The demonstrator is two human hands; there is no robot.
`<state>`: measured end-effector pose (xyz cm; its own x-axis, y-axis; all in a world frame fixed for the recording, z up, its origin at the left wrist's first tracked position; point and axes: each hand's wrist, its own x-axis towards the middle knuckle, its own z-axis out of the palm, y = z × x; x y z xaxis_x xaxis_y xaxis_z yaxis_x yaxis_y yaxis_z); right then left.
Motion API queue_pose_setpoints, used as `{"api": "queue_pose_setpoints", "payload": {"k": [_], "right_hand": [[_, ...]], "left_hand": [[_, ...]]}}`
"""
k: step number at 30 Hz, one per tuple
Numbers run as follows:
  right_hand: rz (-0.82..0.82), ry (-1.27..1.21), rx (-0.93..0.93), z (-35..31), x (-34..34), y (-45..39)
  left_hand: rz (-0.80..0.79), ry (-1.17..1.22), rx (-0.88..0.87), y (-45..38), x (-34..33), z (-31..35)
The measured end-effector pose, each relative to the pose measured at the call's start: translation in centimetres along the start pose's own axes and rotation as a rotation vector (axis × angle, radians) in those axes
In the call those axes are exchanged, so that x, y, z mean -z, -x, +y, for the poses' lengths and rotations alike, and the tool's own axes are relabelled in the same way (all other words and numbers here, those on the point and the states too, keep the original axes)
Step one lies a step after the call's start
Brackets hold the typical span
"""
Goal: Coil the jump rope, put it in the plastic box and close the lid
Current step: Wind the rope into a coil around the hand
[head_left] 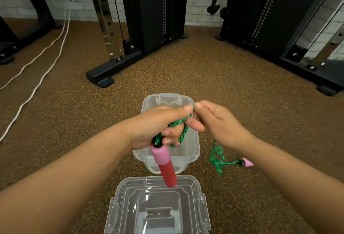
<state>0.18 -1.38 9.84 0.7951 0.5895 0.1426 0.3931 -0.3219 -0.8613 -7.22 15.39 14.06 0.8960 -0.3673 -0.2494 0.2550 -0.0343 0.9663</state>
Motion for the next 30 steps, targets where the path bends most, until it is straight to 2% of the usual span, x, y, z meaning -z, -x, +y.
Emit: {"api": "queue_pose_setpoints", "payload": {"k": [3, 7, 11, 15, 20, 24, 28, 30], "right_hand": [[-0.012, -0.087, -0.088, 1.9, -2.0, 1.0], [-0.019, -0.004, -0.083, 2.9, -3.5, 3.1], [-0.070, 0.166, -0.014, 2.9, -3.8, 5.3], [-0.112, 0.217, 0.065, 1.8, -4.1, 6.5], [-0.155, 0.264, 0.165, -0.1, -4.0, 6.6], [-0.204, 0.230, 0.254, -2.7, -3.0, 5.9], [-0.111, -0.052, 0.136, -4.9, -0.5, 3.8], [-0.042, -0.067, 0.076, -4.9, 0.7, 2.5]], "left_hand": [[0.091, 0.153, -0.021, -0.1, -0.1, -0.6], [0.254, 0.379, -0.038, -0.7, -0.1, -1.0], [0.365, 0.401, -0.080, -1.1, 0.5, -1.0], [0.421, 0.357, -0.057, -1.6, 0.2, -1.4], [0.413, 0.239, -0.027, -1.6, -0.4, -1.3], [0.396, 0.049, 0.042, -1.3, -0.7, -1.2], [0.229, -0.238, 0.097, -0.4, -1.0, -1.2], [0.112, -0.215, 0.091, -0.2, -0.9, -1.1]]}}
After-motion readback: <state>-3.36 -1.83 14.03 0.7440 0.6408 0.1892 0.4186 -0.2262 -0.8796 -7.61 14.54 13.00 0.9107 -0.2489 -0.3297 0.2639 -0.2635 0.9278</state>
